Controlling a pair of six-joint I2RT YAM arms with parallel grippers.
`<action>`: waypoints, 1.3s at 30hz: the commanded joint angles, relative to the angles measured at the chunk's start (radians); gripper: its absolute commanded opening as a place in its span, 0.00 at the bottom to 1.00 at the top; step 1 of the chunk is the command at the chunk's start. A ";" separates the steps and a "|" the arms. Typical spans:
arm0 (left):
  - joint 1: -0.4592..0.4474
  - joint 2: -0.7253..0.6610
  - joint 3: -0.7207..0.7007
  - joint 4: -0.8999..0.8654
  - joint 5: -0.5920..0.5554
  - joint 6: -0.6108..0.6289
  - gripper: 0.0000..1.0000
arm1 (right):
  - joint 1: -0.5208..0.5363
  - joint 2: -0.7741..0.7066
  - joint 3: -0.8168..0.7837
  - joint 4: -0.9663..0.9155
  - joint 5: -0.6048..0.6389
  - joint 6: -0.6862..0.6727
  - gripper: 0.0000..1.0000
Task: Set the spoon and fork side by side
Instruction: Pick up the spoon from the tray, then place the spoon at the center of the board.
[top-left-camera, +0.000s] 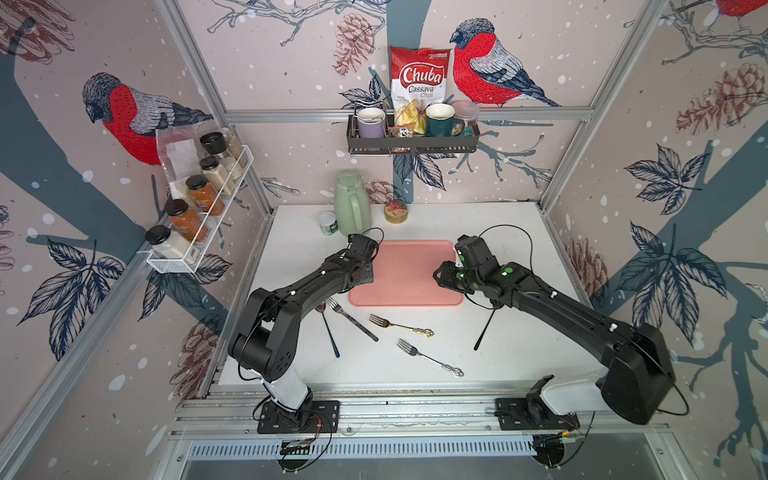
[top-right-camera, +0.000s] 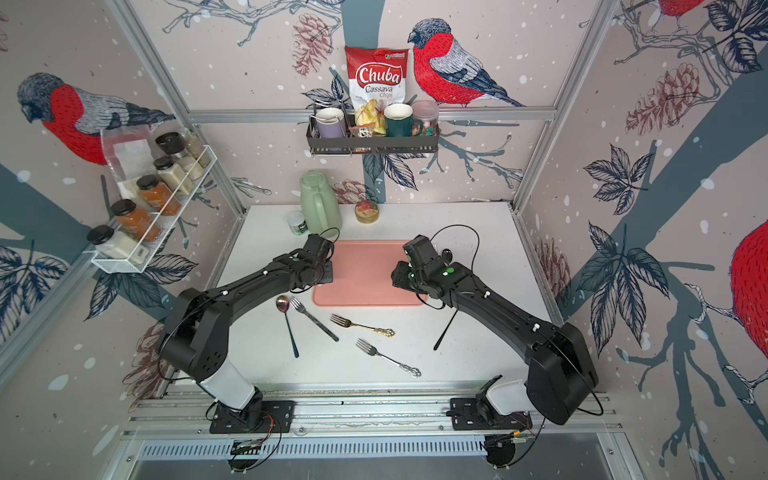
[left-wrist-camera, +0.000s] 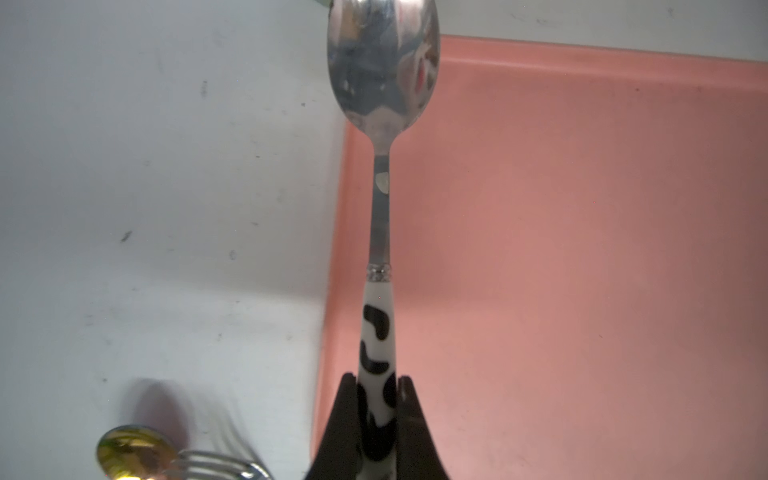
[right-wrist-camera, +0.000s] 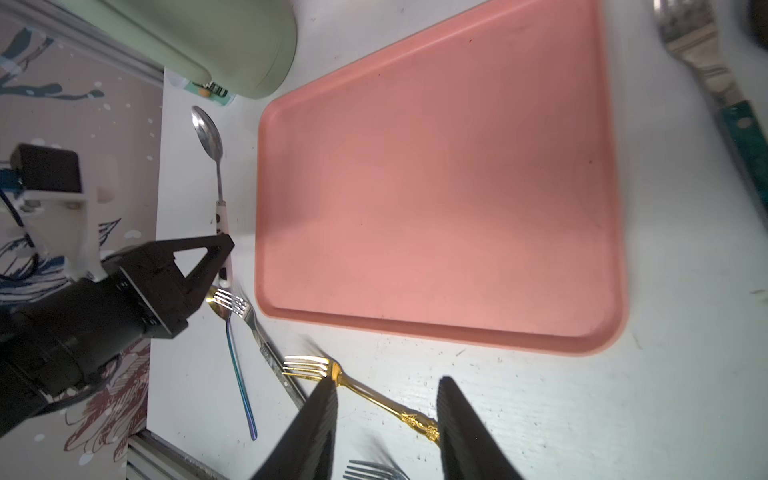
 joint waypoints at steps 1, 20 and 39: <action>0.057 -0.029 -0.035 -0.028 0.000 0.017 0.08 | 0.082 0.082 0.066 -0.062 0.013 -0.123 0.42; 0.201 0.096 -0.101 0.082 0.105 0.011 0.08 | 0.315 0.405 0.212 -0.200 0.194 -0.434 0.40; 0.201 0.056 -0.110 0.089 0.139 0.026 0.39 | 0.340 0.521 0.196 -0.154 0.062 -0.439 0.44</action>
